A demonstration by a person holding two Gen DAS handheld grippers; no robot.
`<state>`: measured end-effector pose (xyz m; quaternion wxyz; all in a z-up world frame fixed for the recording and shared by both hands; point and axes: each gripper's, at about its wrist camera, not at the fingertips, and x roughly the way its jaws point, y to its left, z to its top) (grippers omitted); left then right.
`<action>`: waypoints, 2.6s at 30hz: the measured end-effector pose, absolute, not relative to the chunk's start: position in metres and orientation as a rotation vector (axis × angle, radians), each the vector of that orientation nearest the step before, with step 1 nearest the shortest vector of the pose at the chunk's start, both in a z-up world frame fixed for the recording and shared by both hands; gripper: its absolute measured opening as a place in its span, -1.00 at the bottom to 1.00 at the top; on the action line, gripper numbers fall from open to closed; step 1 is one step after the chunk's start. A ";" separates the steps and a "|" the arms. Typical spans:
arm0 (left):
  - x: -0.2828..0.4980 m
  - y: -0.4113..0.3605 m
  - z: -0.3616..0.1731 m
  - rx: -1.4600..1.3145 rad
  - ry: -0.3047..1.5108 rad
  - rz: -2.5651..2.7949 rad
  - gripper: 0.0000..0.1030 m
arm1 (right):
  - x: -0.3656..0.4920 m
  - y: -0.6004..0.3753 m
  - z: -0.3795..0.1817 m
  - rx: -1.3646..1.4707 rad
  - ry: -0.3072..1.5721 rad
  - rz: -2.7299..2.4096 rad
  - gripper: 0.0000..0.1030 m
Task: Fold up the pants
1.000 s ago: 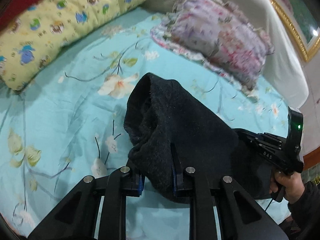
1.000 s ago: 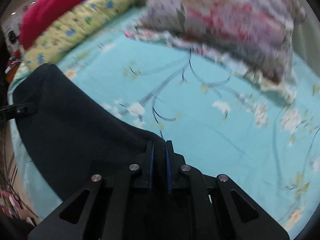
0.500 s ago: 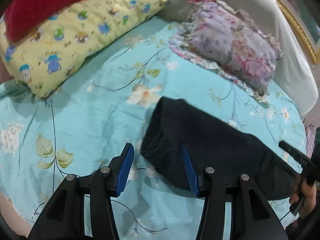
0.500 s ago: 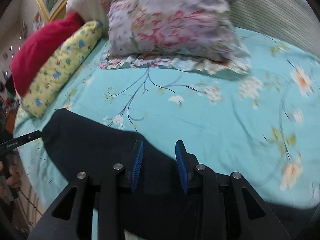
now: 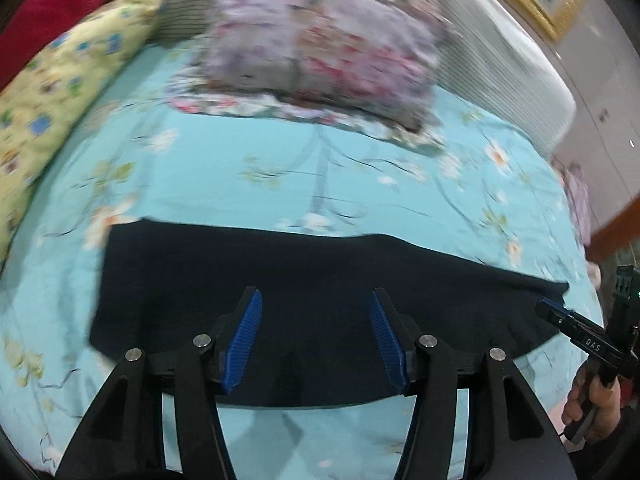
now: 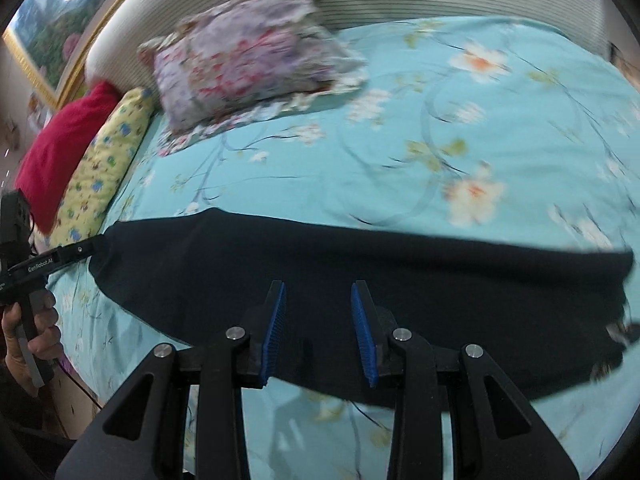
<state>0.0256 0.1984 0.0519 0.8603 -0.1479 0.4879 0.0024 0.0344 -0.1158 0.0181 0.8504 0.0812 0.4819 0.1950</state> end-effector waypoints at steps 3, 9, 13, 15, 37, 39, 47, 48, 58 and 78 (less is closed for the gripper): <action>0.038 0.167 0.053 -0.279 1.039 -0.070 0.10 | 0.024 -0.141 0.018 0.214 1.009 0.358 -0.31; 0.062 0.110 0.053 -0.206 1.069 -0.201 0.15 | 0.007 -0.187 0.015 0.301 1.005 0.253 -0.31; 0.075 0.071 0.052 -0.149 1.090 -0.284 0.16 | -0.006 -0.215 0.013 0.344 0.994 0.190 -0.31; 0.081 0.051 0.051 -0.124 1.095 -0.324 0.17 | -0.011 -0.227 0.011 0.365 0.990 0.162 -0.31; 0.149 -0.131 0.043 0.227 1.136 -0.676 0.24 | -0.023 -0.320 -0.018 0.733 0.925 -0.016 -0.30; 0.155 -0.145 0.041 0.247 1.141 -0.695 0.24 | -0.019 -0.324 -0.020 0.761 0.918 -0.019 -0.30; 0.171 -0.185 0.029 0.326 1.173 -0.753 0.24 | -0.005 -0.338 -0.028 0.848 0.877 -0.024 -0.50; 0.171 -0.189 0.029 0.334 1.174 -0.761 0.24 | -0.006 -0.339 -0.027 0.836 0.873 -0.021 -0.84; 0.177 -0.240 0.012 0.411 1.215 -0.861 0.25 | -0.034 -0.353 -0.030 0.851 0.877 -0.026 -0.85; 0.200 -0.293 -0.037 0.344 1.354 -1.038 -0.65 | -0.025 -0.367 -0.058 0.911 0.867 -0.021 -0.44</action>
